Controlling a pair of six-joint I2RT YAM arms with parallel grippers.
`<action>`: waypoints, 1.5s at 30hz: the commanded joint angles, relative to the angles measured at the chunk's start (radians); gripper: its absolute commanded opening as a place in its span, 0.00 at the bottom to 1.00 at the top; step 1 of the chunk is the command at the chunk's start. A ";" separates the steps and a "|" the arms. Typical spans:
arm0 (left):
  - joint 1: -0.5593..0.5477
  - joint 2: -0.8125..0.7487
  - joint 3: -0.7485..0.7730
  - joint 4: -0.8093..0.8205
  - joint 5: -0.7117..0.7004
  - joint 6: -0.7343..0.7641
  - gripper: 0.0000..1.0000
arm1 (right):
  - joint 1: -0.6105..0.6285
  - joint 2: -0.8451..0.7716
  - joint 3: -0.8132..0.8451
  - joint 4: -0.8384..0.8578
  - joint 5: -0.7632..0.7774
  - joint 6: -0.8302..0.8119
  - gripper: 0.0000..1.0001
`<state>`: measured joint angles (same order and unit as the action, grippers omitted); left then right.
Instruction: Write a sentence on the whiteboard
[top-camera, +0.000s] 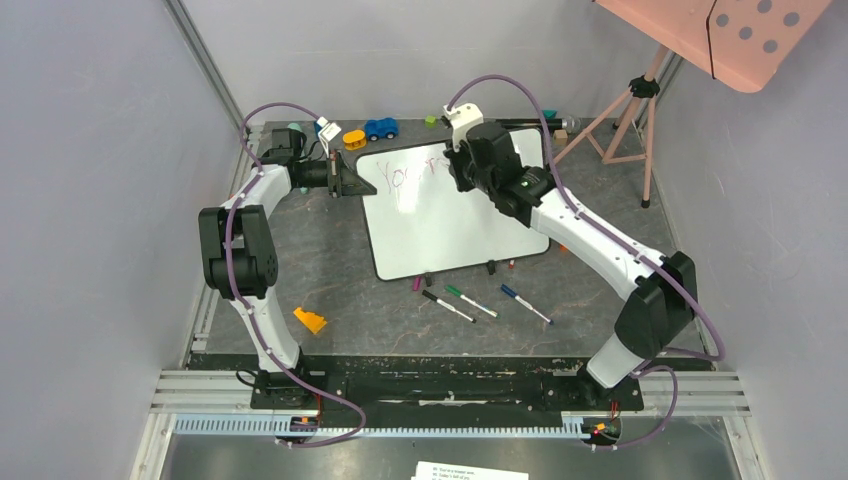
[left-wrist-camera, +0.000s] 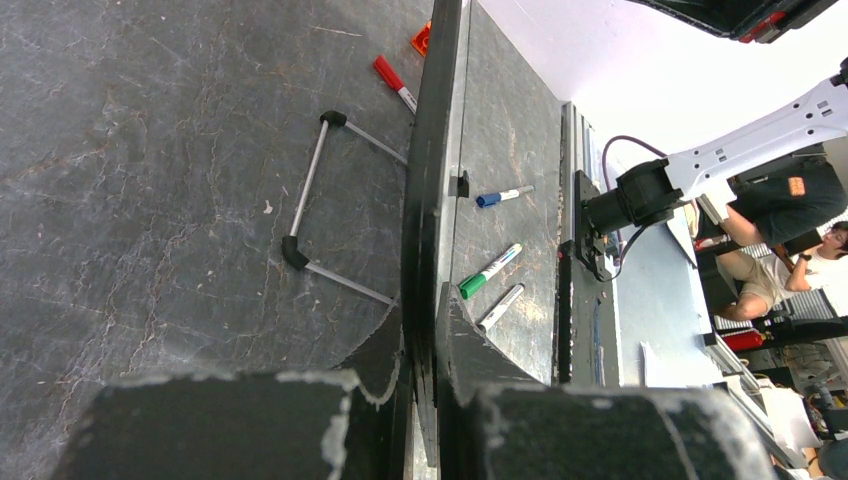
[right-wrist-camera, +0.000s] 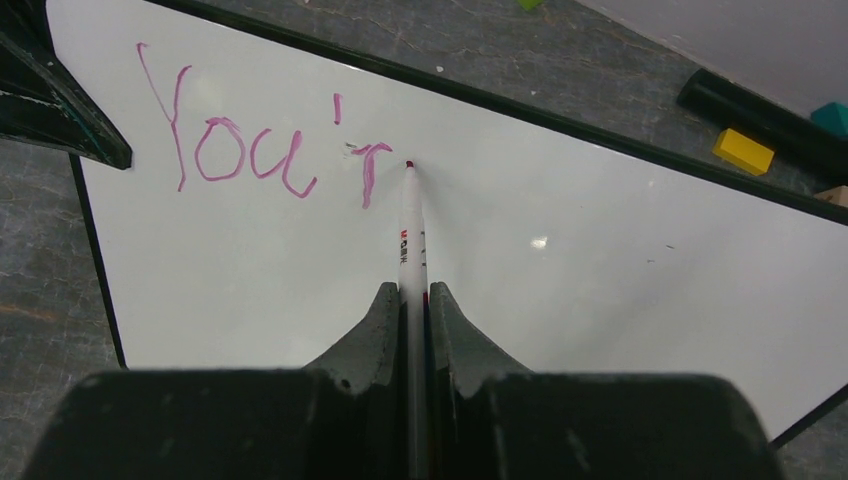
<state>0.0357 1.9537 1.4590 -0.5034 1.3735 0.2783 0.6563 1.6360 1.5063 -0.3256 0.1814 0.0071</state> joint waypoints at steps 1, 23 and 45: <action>-0.065 0.041 -0.036 -0.023 -0.269 0.189 0.02 | -0.014 -0.085 -0.035 0.043 0.002 -0.009 0.00; -0.066 0.041 -0.037 -0.023 -0.269 0.187 0.02 | -0.014 -0.044 -0.052 0.048 -0.020 -0.009 0.00; -0.066 0.042 -0.037 -0.024 -0.270 0.189 0.02 | -0.015 -0.031 -0.044 0.001 0.090 -0.013 0.00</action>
<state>0.0357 1.9537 1.4590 -0.5037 1.3727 0.2779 0.6464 1.6047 1.4410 -0.3134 0.1921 0.0071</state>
